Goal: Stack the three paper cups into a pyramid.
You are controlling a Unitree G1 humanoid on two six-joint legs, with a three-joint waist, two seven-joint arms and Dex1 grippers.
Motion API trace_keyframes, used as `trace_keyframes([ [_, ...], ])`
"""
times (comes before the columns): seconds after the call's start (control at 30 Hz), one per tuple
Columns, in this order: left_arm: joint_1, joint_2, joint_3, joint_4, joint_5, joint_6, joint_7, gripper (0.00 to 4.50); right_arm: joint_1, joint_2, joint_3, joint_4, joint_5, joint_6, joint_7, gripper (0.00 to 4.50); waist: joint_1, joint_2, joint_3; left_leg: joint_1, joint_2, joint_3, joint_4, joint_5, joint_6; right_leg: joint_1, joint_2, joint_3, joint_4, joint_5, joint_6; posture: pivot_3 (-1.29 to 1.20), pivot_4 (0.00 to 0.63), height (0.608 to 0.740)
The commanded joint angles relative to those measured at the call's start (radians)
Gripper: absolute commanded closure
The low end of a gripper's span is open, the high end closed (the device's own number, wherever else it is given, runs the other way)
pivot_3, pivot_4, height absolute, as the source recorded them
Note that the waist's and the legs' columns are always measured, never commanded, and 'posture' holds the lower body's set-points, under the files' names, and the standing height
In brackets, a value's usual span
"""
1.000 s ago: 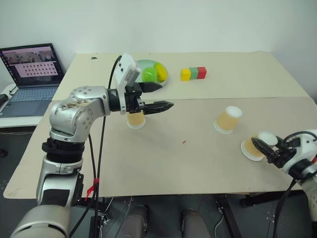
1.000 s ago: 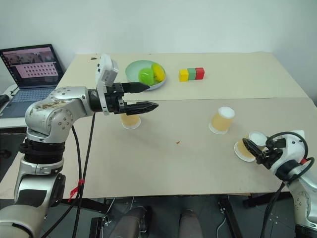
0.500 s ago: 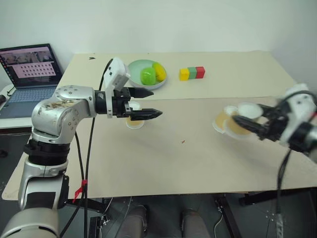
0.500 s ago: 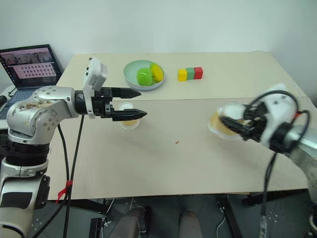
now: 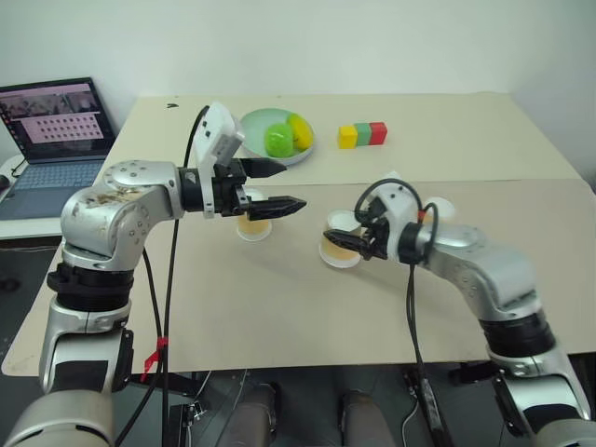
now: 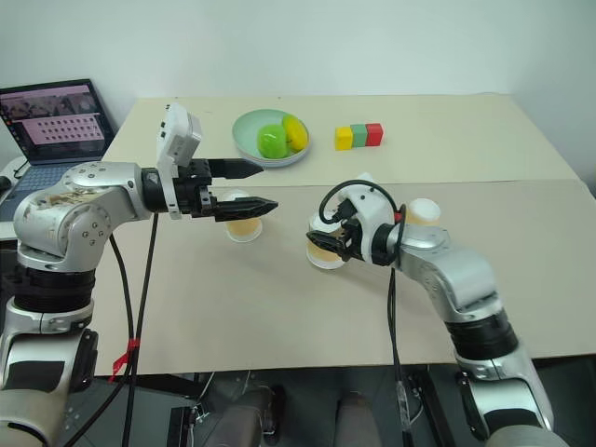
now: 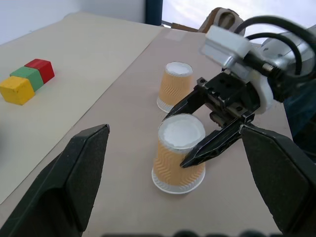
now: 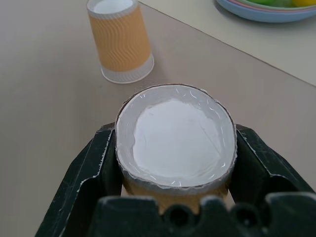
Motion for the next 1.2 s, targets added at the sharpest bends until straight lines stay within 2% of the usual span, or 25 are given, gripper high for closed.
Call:
trace_keyframes([
  [0.03,0.008,0.02,0.042,-0.048,-0.021,0.012,0.021,0.0,-0.041,0.036,-0.001,0.071,-0.054,-0.103,0.037,1.87,-0.004,0.0,0.0,0.0,0.0,0.0,0.0,0.0,0.0,0.0,0.0,0.001,0.0,0.0,0.0,0.0,0.15,0.74],
  [0.13,0.012,0.022,0.045,-0.056,-0.024,0.015,0.031,0.0,-0.057,0.069,0.007,0.128,-0.095,-0.148,0.051,1.87,-0.005,0.0,0.0,0.0,0.001,0.001,0.0,0.0,0.0,0.0,0.001,0.001,0.0,0.0,0.0,0.0,0.15,0.74],
  [0.2,0.015,0.023,0.045,-0.061,-0.025,0.018,0.036,0.0,-0.07,0.092,0.0,0.156,-0.109,-0.162,0.05,0.93,-0.005,0.0,0.0,0.001,0.001,0.001,0.0,0.0,0.0,0.0,0.001,0.001,0.0,0.0,0.0,0.0,0.15,0.74],
  [0.23,0.019,0.025,0.044,-0.064,-0.024,0.019,0.038,0.0,-0.074,0.103,-0.005,0.159,-0.109,-0.162,0.055,0.8,-0.006,0.0,0.0,0.001,0.0,0.001,0.0,0.0,0.0,0.0,0.001,0.001,0.0,0.0,0.0,0.0,0.15,0.74],
  [0.3,0.023,0.028,0.043,-0.067,-0.024,0.019,0.039,0.0,-0.077,0.115,-0.012,0.154,-0.113,-0.16,0.058,0.07,-0.005,0.0,0.0,0.001,0.001,0.001,0.0,0.0,0.0,0.0,0.001,0.001,0.001,0.0,-0.001,0.0,0.15,0.74],
  [0.43,0.02,0.023,0.037,-0.056,-0.02,0.011,0.039,0.0,-0.063,0.094,-0.075,0.086,-0.061,-0.095,0.085,0.07,-0.004,0.0,0.0,0.001,0.0,0.001,-0.001,0.0,0.0,-0.001,0.001,0.001,0.0,0.001,-0.001,0.0,0.15,0.74],
  [0.57,0.019,0.013,0.026,-0.045,-0.014,-0.001,0.034,0.0,-0.022,-0.021,-0.191,-0.018,0.005,-0.035,0.139,0.07,0.007,0.0,0.0,0.001,0.0,0.0,0.0,0.0,0.0,0.0,0.001,0.001,0.0,0.001,-0.001,0.0,0.15,0.74],
  [0.63,0.018,0.009,0.019,-0.041,-0.009,-0.011,0.03,0.0,0.071,-0.142,-0.33,-0.11,0.065,-0.003,0.2,0.07,0.014,0.0,0.0,0.001,0.0,0.0,0.0,0.0,0.0,0.0,0.001,0.001,0.0,0.001,-0.001,0.0,0.15,0.74],
  [0.7,0.015,0.002,0.012,-0.033,-0.003,-0.021,0.026,0.0,0.237,-0.257,-0.524,-0.183,0.105,0.042,0.247,0.07,0.025,0.0,0.0,0.0,0.0,0.001,-0.001,0.0,0.0,0.0,0.001,0.001,0.0,0.001,-0.001,0.0,0.15,0.74],
  [0.77,0.012,-0.004,0.007,-0.025,-0.001,-0.027,0.024,0.0,0.374,-0.304,-0.636,-0.216,0.111,0.054,0.254,0.07,0.03,-0.001,0.0,0.0,0.001,0.001,-0.001,0.0,0.0,0.001,0.001,0.0,-0.002,0.0,0.0,0.0,0.15,0.74],
  [0.9,0.007,-0.017,-0.009,-0.005,0.008,-0.045,0.017,0.0,0.548,-0.282,-0.721,-0.235,0.086,0.03,0.205,0.07,0.014,-0.001,0.0,0.003,0.002,0.004,0.0,0.0,0.0,0.002,0.001,0.002,-0.001,0.001,-0.001,0.0,0.15,0.74],
  [1.0,-0.008,-0.033,-0.022,0.017,0.016,-0.059,0.009,0.0,0.632,-0.222,-0.694,-0.191,0.004,-0.05,0.122,0.07,0.001,-0.001,0.0,0.005,0.005,0.006,0.0,0.0,0.0,0.003,0.002,0.003,0.0,0.001,-0.002,0.0,0.15,0.74],
  [1.2,-0.021,-0.048,-0.04,0.044,0.034,-0.084,0.0,0.0,0.525,-0.125,-0.616,0.006,-0.116,-0.223,-0.015,0.07,-0.003,-0.001,0.0,0.006,0.007,0.008,0.003,0.0,0.0,0.006,0.003,0.004,-0.001,0.001,0.0,0.0,0.15,0.74],
])
